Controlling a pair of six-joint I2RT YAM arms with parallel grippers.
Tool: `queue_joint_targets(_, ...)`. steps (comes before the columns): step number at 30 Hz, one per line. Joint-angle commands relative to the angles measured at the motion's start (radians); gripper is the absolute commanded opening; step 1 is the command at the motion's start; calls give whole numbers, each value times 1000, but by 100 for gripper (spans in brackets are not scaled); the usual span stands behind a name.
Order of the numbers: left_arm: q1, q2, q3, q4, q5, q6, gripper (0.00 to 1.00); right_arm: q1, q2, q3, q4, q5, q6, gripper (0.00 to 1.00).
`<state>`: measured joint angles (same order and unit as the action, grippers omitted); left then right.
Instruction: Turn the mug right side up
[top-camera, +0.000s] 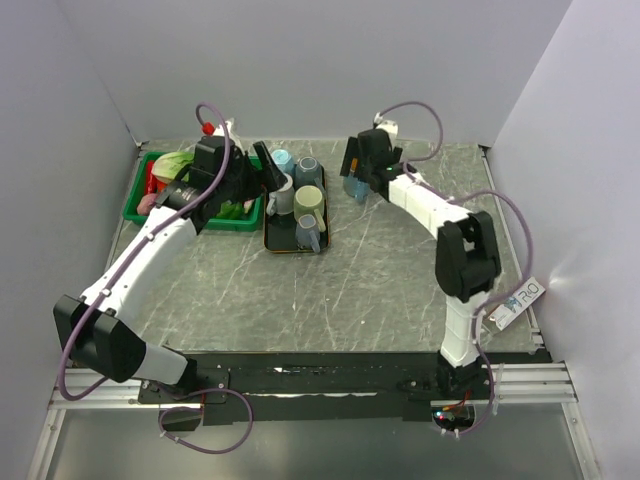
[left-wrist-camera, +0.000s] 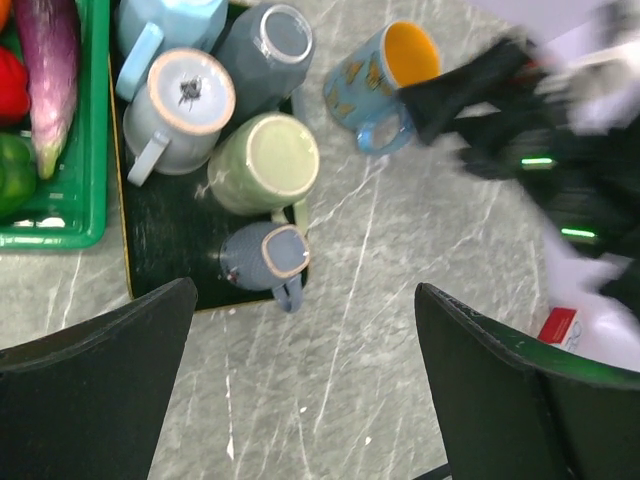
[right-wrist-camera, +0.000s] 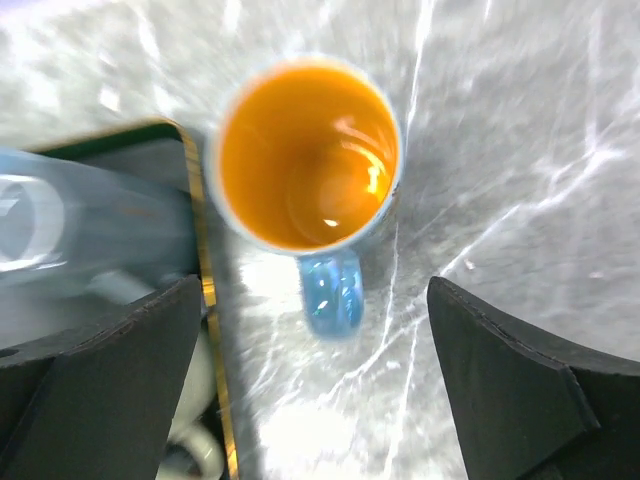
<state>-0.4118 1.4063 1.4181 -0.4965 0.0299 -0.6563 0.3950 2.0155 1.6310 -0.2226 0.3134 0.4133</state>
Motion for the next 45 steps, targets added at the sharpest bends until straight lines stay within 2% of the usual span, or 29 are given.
queue_joint_targets(1,-7,-6,-67,30,-16,-35,96,2,-182,-6,-3,-35,-65,100)
queue_joint_targets(3,-18,-33,-126,78,-27,-81,96,-8,-236,-25,-59,-77,-61,100)
queue_joint_targets(4,-34,-43,-146,96,-91,-97,96,-15,-253,-29,-92,-89,-30,100)
queue_joint_targets(6,-51,-55,-186,145,-129,-130,96,-34,-297,-39,-154,-146,10,100)
queue_joint_targets(7,-70,-52,-189,147,-157,-141,96,-54,-310,-39,-234,-158,53,100)
queue_joint_targets(11,-114,18,-174,133,-208,-177,96,-70,-406,-88,-359,-177,100,99)
queue_joint_targets(20,-185,181,-110,148,-222,-247,96,-73,-674,-354,-351,-218,199,99)
queue_joint_targets(23,-206,227,-75,138,-245,-261,96,-73,-722,-393,-363,-214,214,99)
queue_joint_targets(33,-240,381,18,98,-243,-287,99,-74,-710,-405,-409,-237,223,98)
queue_joint_targets(39,-280,419,30,24,-294,-315,91,-93,-707,-411,-405,-258,214,97)
queue_joint_targets(43,-291,433,15,24,-301,-330,75,-107,-707,-421,-402,-275,213,97)
queue_joint_targets(45,-295,439,16,21,-309,-335,73,-116,-707,-422,-405,-280,213,97)
